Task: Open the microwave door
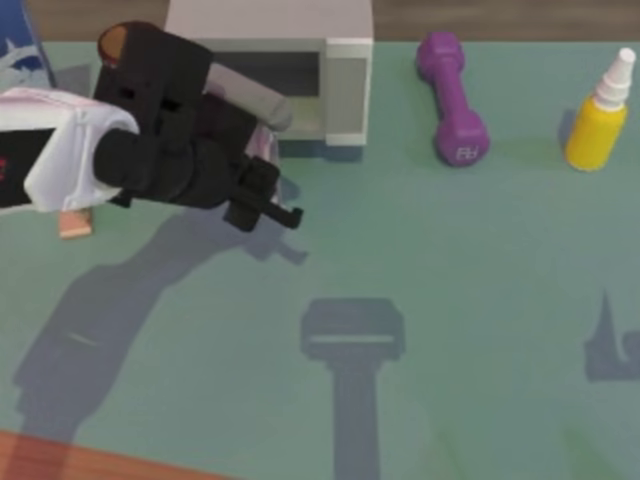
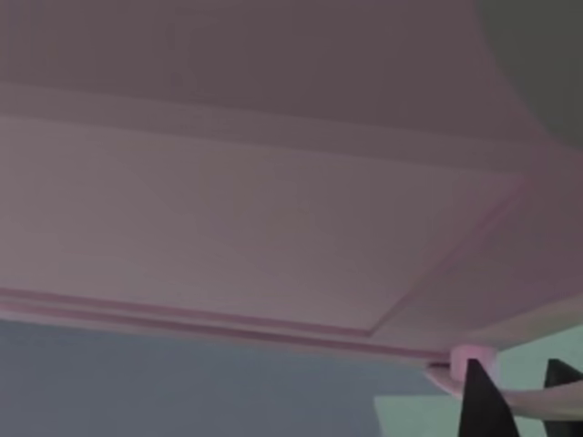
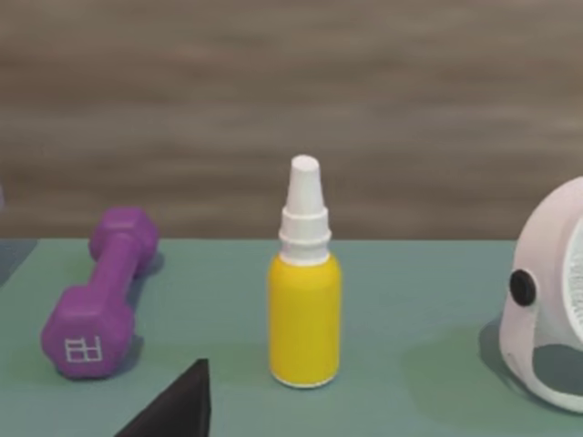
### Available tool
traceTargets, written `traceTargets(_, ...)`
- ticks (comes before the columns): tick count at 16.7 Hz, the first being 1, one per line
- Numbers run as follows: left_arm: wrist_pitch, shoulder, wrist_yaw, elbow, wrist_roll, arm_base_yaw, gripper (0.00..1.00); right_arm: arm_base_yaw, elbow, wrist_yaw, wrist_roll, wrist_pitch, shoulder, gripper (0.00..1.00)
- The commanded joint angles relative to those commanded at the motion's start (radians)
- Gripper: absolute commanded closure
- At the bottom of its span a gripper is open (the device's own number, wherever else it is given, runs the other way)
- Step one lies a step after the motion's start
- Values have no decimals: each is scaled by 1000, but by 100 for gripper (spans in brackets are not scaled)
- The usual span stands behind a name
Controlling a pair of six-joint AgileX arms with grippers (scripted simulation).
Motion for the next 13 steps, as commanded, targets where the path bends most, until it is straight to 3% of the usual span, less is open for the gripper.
traceTargets(8, -15, -20, 55, -18, 83, 41, 100, 0, 0, 0, 0, 0, 0, 0)
traceTargets(13, -18, -20, 59, -21, 89, 45, 100, 0, 0, 0, 0, 0, 0, 0)
